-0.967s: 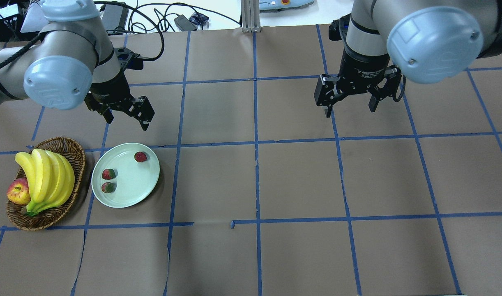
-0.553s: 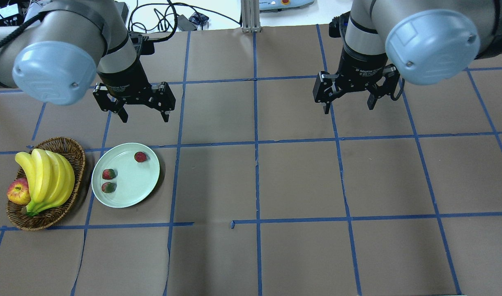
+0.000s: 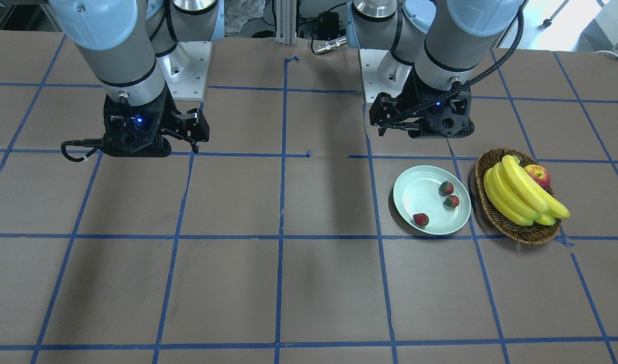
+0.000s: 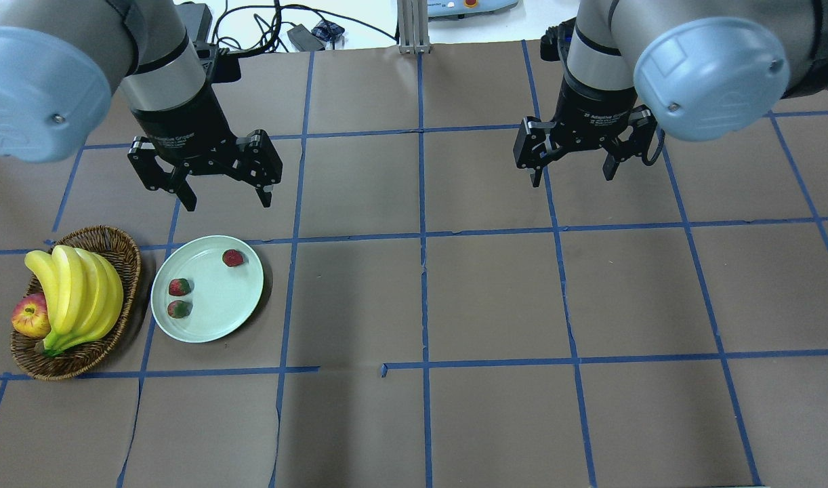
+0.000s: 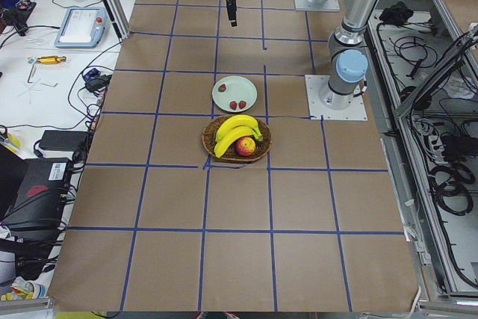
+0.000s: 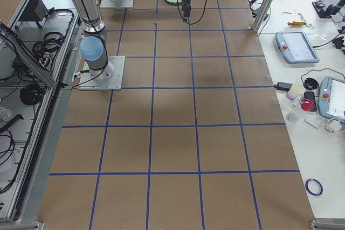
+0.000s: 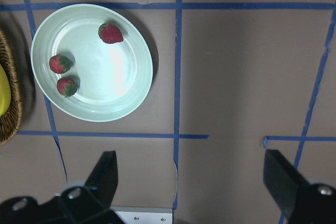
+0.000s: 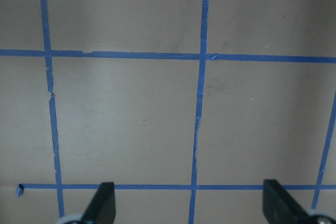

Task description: Collect all strawberries into plate

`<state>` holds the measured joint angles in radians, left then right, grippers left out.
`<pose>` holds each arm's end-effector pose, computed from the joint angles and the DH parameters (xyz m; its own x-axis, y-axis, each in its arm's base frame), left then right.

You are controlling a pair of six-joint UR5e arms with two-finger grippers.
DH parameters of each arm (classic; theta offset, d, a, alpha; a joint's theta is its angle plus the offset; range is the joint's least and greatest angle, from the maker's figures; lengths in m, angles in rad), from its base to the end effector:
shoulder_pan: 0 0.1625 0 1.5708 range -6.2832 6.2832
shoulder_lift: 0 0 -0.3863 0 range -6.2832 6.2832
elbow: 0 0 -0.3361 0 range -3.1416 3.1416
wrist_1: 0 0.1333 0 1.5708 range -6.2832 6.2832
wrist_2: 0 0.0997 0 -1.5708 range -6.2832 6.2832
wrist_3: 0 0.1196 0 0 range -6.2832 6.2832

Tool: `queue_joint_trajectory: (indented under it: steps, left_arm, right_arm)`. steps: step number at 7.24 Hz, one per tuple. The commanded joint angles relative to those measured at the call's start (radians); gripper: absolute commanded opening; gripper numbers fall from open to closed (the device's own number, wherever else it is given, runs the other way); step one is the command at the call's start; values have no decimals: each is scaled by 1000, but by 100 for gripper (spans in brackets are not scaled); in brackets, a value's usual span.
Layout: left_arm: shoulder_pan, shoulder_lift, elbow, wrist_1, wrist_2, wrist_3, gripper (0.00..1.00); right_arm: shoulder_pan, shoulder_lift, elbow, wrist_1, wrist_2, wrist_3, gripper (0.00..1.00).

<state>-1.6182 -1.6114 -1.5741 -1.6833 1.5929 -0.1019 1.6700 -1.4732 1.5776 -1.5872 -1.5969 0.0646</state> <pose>-0.1509 -0.4246 0.4001 -0.9981 -0.0498 -0.0376 -0.0550 0.9867 0.1527 0.1752 -0.4456 0.3841 -0.9988 -0.0371 0.0316 -0.0342 0.9957 0.0860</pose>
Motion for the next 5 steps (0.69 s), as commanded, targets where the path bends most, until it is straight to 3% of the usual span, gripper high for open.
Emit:
queue_joint_trajectory:
  steps: [1,5]
  left_arm:
    - [4,-7,-6,5,4,-22,100]
    - [6,-19,-18,20,5,-22,100]
  right_arm:
    - [-1,-12,-2,6,-1,-2,100]
    - [4,-15,-1,7,-1,0,100]
